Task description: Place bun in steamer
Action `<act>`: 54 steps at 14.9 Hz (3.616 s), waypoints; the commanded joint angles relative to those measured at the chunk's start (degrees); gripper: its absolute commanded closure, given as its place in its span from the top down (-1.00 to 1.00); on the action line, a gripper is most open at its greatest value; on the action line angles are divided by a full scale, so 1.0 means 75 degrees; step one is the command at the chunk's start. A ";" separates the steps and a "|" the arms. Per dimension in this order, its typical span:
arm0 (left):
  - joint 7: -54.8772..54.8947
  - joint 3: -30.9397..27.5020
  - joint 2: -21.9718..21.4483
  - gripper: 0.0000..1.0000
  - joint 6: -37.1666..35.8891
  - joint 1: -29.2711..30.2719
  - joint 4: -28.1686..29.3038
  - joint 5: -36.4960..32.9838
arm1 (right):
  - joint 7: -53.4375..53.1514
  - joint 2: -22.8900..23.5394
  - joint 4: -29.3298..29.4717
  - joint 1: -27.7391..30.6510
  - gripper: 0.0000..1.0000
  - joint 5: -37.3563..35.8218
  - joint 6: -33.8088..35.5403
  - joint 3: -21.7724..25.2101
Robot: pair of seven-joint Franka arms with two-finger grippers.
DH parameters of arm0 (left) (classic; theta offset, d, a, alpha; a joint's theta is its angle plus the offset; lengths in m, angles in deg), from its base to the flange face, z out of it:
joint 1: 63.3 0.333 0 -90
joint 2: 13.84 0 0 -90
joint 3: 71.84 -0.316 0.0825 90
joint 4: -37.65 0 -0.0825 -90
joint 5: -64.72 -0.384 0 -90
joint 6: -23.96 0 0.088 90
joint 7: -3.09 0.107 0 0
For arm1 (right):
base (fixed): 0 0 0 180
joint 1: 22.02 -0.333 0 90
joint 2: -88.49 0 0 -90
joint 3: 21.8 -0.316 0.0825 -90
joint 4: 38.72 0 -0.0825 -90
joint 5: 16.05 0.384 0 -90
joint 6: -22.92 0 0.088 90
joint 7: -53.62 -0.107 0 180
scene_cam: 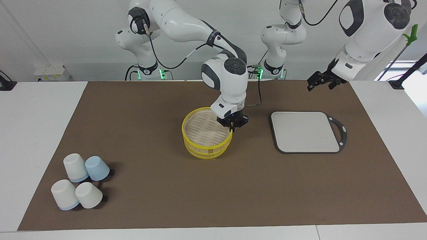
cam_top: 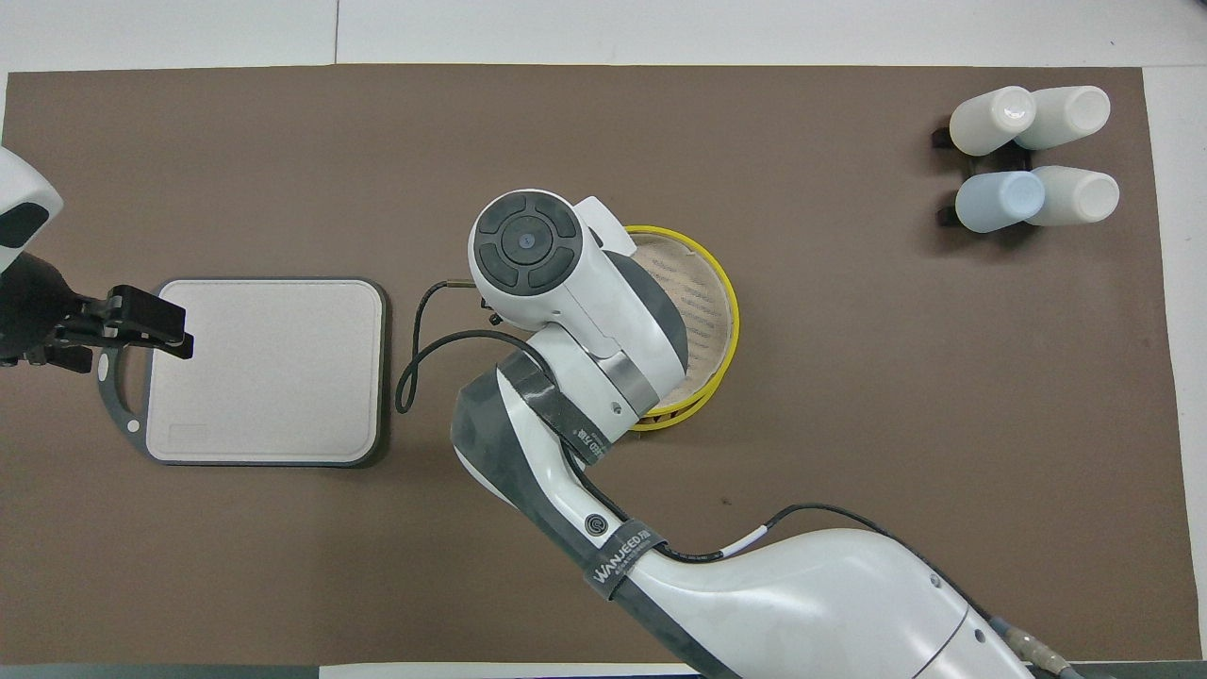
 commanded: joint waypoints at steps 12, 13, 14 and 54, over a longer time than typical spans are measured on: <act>0.0420 0.0069 0.0082 1.00 0.0909 0.0042 0.0151 -0.0276 | -0.0312 -0.0116 -0.0173 -0.0018 -1.00 -0.0102 0.0041 -0.0029; 0.0408 0.0069 0.0082 1.00 0.0991 0.0042 0.0163 -0.0288 | -0.0337 -0.0174 -0.0196 -0.0018 -1.00 -0.0102 0.0064 -0.0029; 0.0443 0.0058 0.0094 1.00 0.1131 0.0042 0.0151 -0.0311 | -0.0325 -0.0232 -0.0266 -0.0018 -1.00 -0.0102 0.0099 -0.0029; 0.0443 0.0058 0.0199 1.00 0.1273 0.0030 0.0022 -0.0487 | 0.6155 -0.2552 -0.0711 0.3917 1.00 0.0016 0.2406 -0.0053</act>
